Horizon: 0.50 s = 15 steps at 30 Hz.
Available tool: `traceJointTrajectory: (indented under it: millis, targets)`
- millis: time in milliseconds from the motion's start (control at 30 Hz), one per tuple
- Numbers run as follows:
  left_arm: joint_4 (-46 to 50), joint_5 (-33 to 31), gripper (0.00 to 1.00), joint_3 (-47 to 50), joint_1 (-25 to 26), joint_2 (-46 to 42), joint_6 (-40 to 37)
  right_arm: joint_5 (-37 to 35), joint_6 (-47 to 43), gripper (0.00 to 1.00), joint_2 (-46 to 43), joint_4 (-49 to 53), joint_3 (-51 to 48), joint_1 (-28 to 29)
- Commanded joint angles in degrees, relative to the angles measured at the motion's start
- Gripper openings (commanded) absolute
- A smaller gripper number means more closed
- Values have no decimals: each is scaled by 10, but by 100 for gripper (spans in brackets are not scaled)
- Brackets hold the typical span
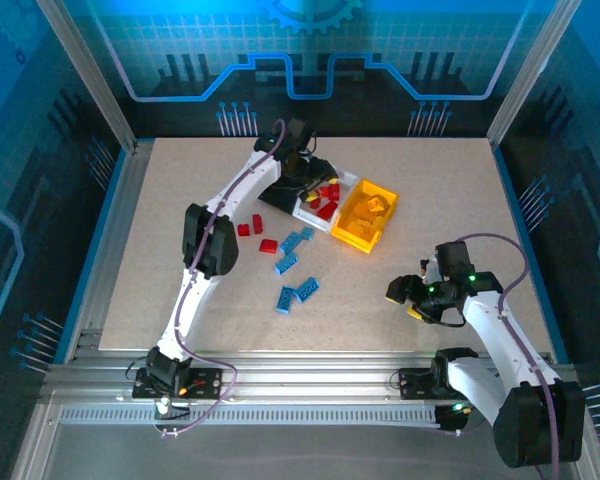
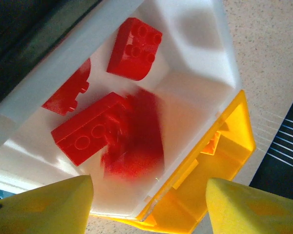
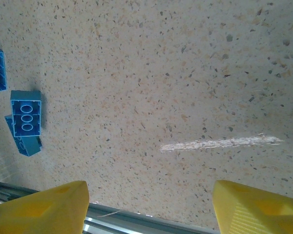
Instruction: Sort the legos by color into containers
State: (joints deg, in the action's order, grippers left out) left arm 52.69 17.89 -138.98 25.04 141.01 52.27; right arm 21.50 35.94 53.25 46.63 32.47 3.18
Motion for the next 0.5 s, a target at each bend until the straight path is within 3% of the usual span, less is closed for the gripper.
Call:
traceJointTrajectory:
  millis: [0,133,333,467]
  targets:
    - [15,9,68,-28,4,9,-2,11,-9,69,-6,10,15,-10]
    - [25,4,76,-26,5,0,-12,13,-12,69,-6,13,17,-10]
    - [34,-5,77,-24,4,-28,-26,16,-15,69,-14,23,25,-10]
    - [75,-51,79,-19,4,-72,-78,22,-14,69,-23,19,21,-10]
